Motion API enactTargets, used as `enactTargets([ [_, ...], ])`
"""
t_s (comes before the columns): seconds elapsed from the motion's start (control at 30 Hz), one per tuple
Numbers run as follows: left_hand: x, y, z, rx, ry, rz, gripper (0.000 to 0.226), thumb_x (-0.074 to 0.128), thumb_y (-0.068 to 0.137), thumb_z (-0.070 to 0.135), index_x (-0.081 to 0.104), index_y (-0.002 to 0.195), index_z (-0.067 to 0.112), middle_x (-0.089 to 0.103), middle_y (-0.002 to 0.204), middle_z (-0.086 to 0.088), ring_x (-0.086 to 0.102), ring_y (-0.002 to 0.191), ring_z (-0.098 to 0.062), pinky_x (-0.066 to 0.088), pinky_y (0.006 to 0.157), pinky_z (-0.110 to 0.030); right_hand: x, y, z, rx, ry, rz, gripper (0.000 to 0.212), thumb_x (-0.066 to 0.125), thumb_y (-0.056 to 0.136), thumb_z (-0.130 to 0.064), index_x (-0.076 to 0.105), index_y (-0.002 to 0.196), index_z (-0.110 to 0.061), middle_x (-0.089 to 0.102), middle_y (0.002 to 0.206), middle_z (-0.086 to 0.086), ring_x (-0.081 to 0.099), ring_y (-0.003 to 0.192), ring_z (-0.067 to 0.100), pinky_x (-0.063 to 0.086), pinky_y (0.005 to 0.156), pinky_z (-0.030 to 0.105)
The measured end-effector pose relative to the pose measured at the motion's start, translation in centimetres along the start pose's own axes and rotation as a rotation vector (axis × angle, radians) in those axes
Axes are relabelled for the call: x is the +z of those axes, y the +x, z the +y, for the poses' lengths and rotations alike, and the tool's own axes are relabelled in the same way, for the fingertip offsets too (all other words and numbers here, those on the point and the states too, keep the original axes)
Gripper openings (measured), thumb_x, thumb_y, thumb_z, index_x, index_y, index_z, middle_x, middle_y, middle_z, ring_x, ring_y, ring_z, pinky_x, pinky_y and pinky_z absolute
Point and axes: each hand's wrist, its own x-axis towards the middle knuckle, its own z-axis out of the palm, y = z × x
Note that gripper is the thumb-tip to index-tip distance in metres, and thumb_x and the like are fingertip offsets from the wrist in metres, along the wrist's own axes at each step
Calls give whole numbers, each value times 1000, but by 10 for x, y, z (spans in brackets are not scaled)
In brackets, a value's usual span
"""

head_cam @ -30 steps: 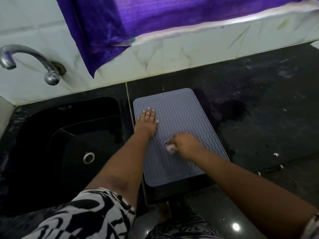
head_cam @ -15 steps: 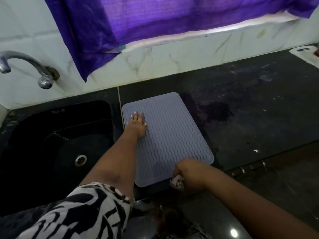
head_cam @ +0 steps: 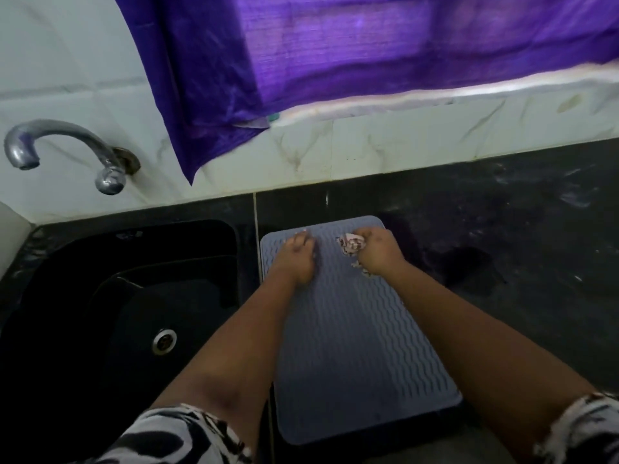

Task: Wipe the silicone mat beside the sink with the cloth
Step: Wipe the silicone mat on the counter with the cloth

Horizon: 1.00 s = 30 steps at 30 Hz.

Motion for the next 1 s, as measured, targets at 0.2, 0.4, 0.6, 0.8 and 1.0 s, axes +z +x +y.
enactTargets([
  [0.2,19,29,2,-60,-186,107,59,39,98,25,22,153,12,27,157,-13,20,147,-31,10,122,-42,32,90,-20,-155,-230,-16,22,66,84,-22,72,105,-18,65,103,9,63,98,27,48,81,29],
  [0.4,27,30,2,-222,-268,88,56,32,101,31,15,154,27,13,163,-2,6,149,-35,17,117,-49,63,105,-16,-226,-606,-99,36,53,92,-31,57,126,-19,57,125,10,47,118,31,43,98,40],
  [0.6,32,37,-2,-141,-175,121,57,32,101,25,12,155,26,11,163,-2,5,150,-23,3,121,-37,58,17,20,-276,-540,-140,38,60,87,-27,60,125,-24,58,128,4,47,120,26,41,102,38],
  [0.8,35,36,-5,-74,-125,169,56,30,99,18,19,154,22,13,162,6,5,150,-13,-2,122,-35,36,14,5,-125,-338,-158,16,64,86,-25,70,100,-21,69,97,3,63,93,19,52,86,37],
  [1.0,31,33,-3,-82,-131,173,54,33,101,24,22,154,21,14,162,6,7,150,-12,-2,121,-33,62,92,-6,-195,-524,-126,36,55,90,-27,61,125,-20,60,126,9,53,115,29,45,100,40],
])
